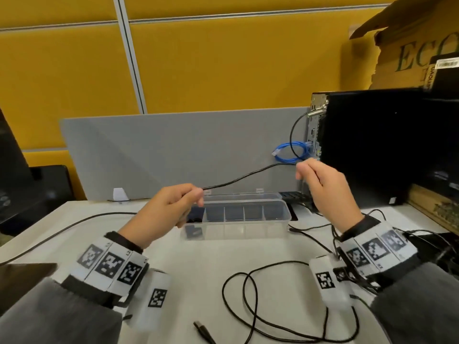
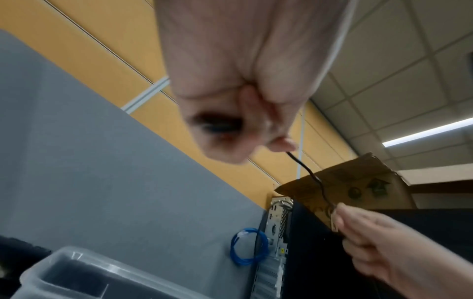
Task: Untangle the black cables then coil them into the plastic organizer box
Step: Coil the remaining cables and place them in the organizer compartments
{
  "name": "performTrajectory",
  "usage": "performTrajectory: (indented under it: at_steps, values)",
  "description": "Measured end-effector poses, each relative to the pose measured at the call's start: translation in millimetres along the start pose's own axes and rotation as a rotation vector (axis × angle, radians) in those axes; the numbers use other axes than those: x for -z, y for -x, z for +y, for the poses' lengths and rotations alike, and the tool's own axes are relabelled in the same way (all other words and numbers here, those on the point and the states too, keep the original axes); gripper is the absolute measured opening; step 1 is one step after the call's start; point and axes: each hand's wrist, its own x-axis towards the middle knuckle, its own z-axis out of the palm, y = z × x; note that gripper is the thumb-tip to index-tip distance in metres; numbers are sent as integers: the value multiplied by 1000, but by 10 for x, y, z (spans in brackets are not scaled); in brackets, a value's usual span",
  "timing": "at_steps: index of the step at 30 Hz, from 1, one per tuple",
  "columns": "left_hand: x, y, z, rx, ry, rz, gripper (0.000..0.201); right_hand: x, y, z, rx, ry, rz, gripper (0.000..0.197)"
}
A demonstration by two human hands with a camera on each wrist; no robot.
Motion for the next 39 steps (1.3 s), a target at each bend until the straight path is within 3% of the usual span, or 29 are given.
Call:
performTrajectory:
  at_steps: [2, 3, 5, 8, 10, 12, 14, 15, 17, 19, 20, 22, 25, 27, 30, 32, 36, 39]
  values:
    - [-4, 60, 64, 12, 314, -101, 25, -29, -46, 192, -30, 56, 20, 25]
    - [-47, 68, 142, 4, 499, -143, 21, -93, -38, 225, -47, 119, -51, 22]
    - [-177, 31, 317, -42, 759, -163, 25, -276, 59, 171, 16, 318, -326, 18]
    - [-365, -122, 471, -101, 704, 25, 30, -478, 378, -178, 196, 352, -760, 25]
    - [-429, -232, 406, -115, 525, 156, 27, -473, 582, -463, 267, 200, -893, 24]
    - [-451, -279, 210, -169, 105, 213, 25, -361, 643, -624, 328, 94, -887, 22]
    - [-466, -258, 21, -166, -305, 156, 21, -187, 532, -639, 336, 40, -678, 20]
    - [-471, -233, -36, -143, -372, 106, 22, -100, 446, -601, 321, 18, -520, 23]
    - [-493, -148, -47, -60, -173, -55, 28, 17, 274, -500, 289, -12, -223, 28]
    - [-499, -46, 103, 55, 295, -279, 34, -10, 160, -377, 241, 5, -52, 28]
    - [-492, -8, 189, 78, 461, -362, 37, -56, 134, -324, 189, 11, -53, 28]
    - [-466, 15, 323, 39, 659, -397, 37, -207, 181, -294, 95, 17, -241, 26]
    - [-474, -51, 343, -15, 721, -227, 27, -426, 425, -429, 131, 14, -587, 32]
    - [-540, -88, 257, -12, 574, -108, 24, -448, 548, -547, 113, -39, -719, 29]
    - [-642, -79, 146, -192, -91, -29, 26, -336, 543, -595, 49, -78, -885, 23]
    - [-642, -81, 74, -276, -457, -69, 31, -229, 484, -583, 29, -100, -933, 18]
    - [-432, -111, -80, -162, -750, -199, 46, 28, 338, -270, 71, 135, -966, 25]
    - [-199, -154, -196, -27, -874, -161, 46, 302, 202, 196, -57, 267, -831, 30]
